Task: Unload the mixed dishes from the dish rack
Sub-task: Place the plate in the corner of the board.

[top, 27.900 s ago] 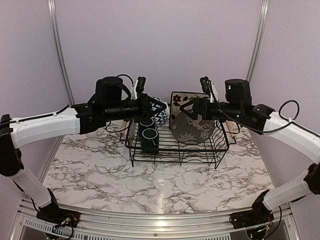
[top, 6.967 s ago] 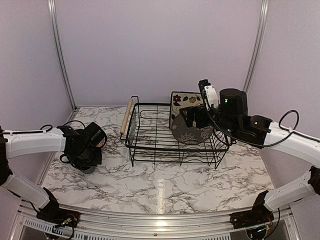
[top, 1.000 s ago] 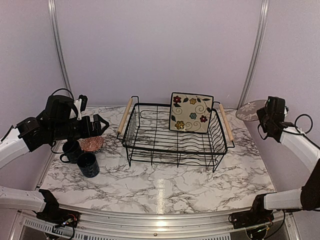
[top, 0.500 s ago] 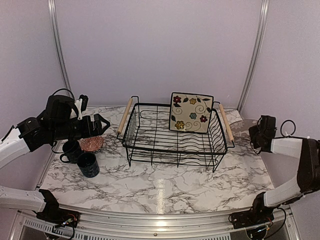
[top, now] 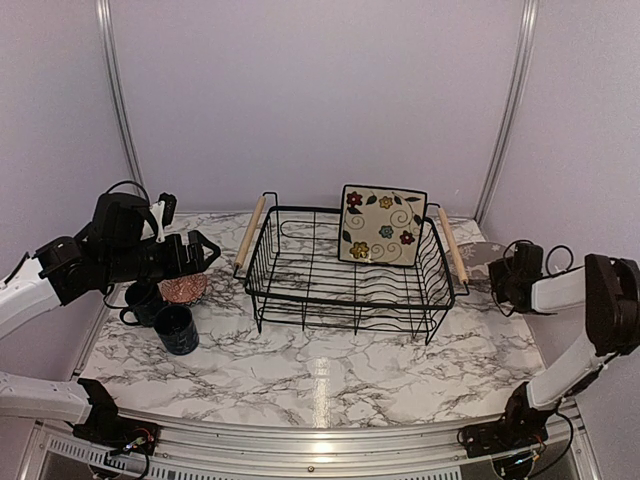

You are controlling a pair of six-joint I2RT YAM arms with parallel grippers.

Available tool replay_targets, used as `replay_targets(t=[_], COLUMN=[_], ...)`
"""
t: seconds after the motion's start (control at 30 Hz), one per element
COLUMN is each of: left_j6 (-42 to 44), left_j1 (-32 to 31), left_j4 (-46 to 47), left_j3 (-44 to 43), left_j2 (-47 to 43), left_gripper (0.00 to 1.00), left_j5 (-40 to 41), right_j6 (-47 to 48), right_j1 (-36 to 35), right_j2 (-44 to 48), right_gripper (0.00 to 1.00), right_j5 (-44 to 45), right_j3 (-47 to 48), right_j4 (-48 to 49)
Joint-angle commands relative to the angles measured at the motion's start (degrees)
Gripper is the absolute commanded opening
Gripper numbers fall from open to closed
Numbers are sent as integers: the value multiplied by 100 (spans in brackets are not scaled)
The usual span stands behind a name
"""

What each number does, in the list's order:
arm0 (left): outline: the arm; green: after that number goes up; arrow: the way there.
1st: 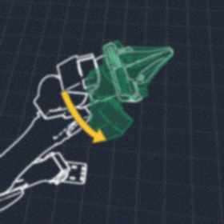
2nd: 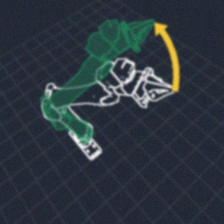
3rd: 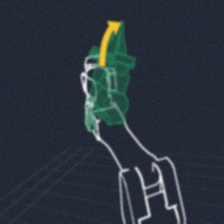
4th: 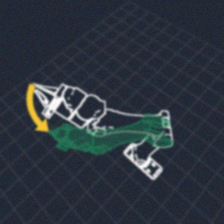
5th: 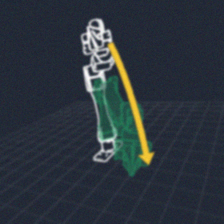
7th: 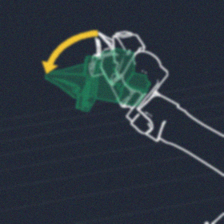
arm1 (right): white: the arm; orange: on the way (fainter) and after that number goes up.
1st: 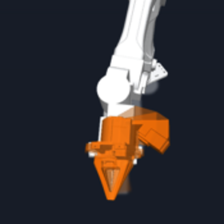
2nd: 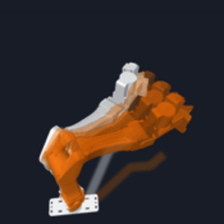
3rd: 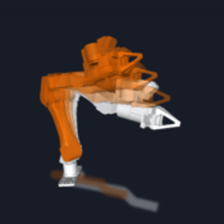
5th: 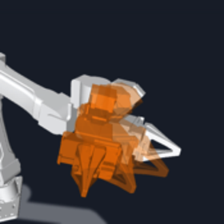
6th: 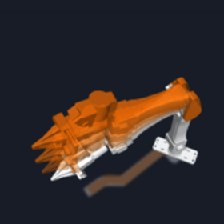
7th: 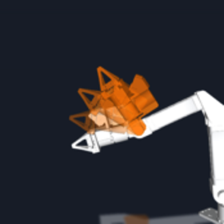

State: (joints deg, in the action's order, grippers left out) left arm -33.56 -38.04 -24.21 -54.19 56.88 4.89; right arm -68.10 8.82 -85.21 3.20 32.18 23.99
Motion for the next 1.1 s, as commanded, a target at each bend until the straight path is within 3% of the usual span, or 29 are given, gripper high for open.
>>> replay_targets(t=[0.0,0.4,0.73,1.07], left_j6=[-23,-85,-151,-75], left_j1=[7,7,7,7], left_j4=[21,60,110,149], left_j3=[47,56,69,72], left_j2=[-72,-47,-54,-17], left_gripper=[99,99,99,99], left_j5=[-80,-97,-173,-166], right_j6=[-226,-200,-143,346], right_j1=[84,102,138,184], right_j2=[-122,-986,-1185,-554], right_gripper=[0,0,40,78], right_j5=[-167,-456,-409,206], right_j3=[40,-66,-255,22], right_j4=[1234,1863,1771,-110])
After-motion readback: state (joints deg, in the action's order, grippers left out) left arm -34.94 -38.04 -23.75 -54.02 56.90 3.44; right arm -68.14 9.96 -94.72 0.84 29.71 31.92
